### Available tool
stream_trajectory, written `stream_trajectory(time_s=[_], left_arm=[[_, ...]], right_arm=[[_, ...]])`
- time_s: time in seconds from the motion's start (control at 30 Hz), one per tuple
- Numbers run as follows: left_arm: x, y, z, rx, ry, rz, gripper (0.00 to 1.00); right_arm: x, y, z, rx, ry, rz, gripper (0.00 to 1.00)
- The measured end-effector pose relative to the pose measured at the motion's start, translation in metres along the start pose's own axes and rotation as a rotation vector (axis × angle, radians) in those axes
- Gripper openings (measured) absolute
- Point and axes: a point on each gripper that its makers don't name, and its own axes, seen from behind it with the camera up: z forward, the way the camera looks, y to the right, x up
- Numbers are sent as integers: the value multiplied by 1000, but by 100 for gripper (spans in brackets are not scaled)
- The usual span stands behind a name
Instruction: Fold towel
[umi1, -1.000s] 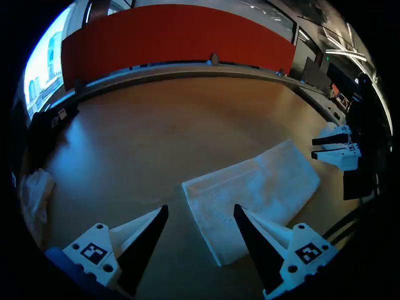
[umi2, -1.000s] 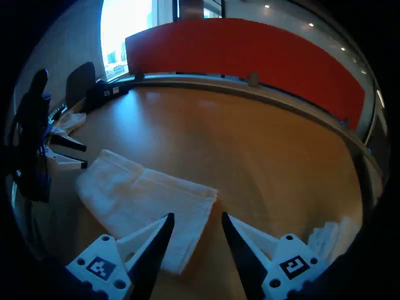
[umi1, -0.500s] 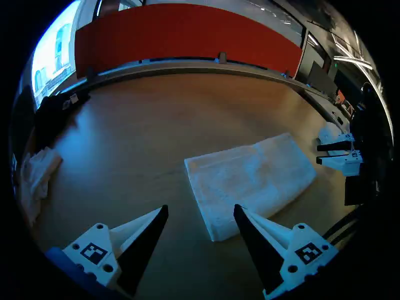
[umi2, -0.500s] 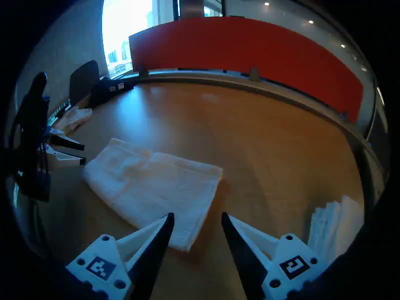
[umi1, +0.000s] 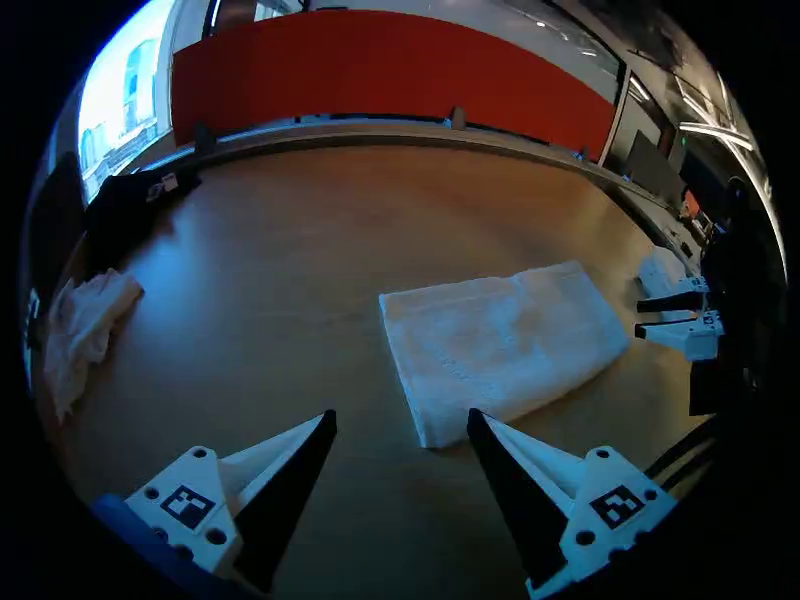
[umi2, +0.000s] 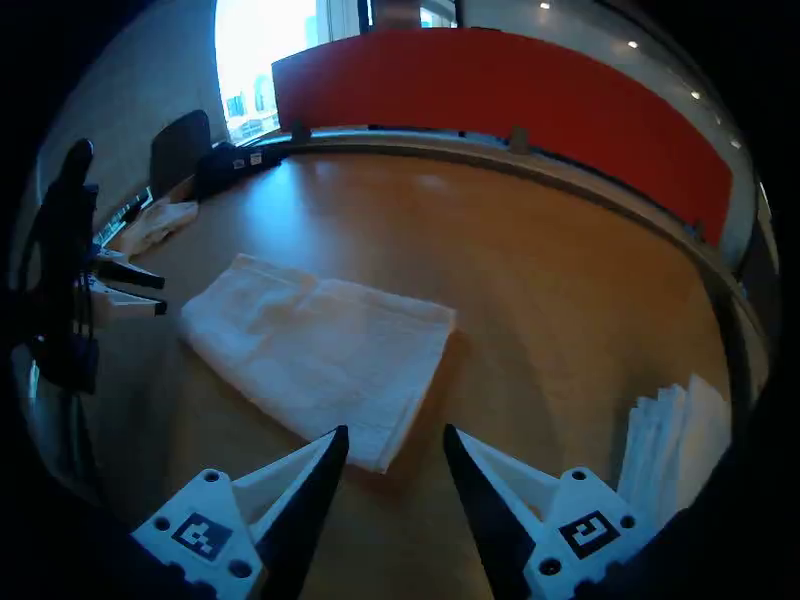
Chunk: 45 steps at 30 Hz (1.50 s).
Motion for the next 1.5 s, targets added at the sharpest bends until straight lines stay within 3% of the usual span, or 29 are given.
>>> stream_trajectory(time_s=[0.37,0.77,1.07,1.5], left_arm=[[-19,-14,-28,62,2,-46,97],[-32,-18,-41,80,-3,-69,97],[-39,-22,-47,88,-8,-76,97],[-45,-28,-57,100,-9,-85,97]], right_arm=[[-22,-3,1,64,-65,-122,73],[-30,-2,5,87,-98,-198,71],[-39,0,9,93,-123,-241,45],[-38,-3,11,109,-124,-248,7]])
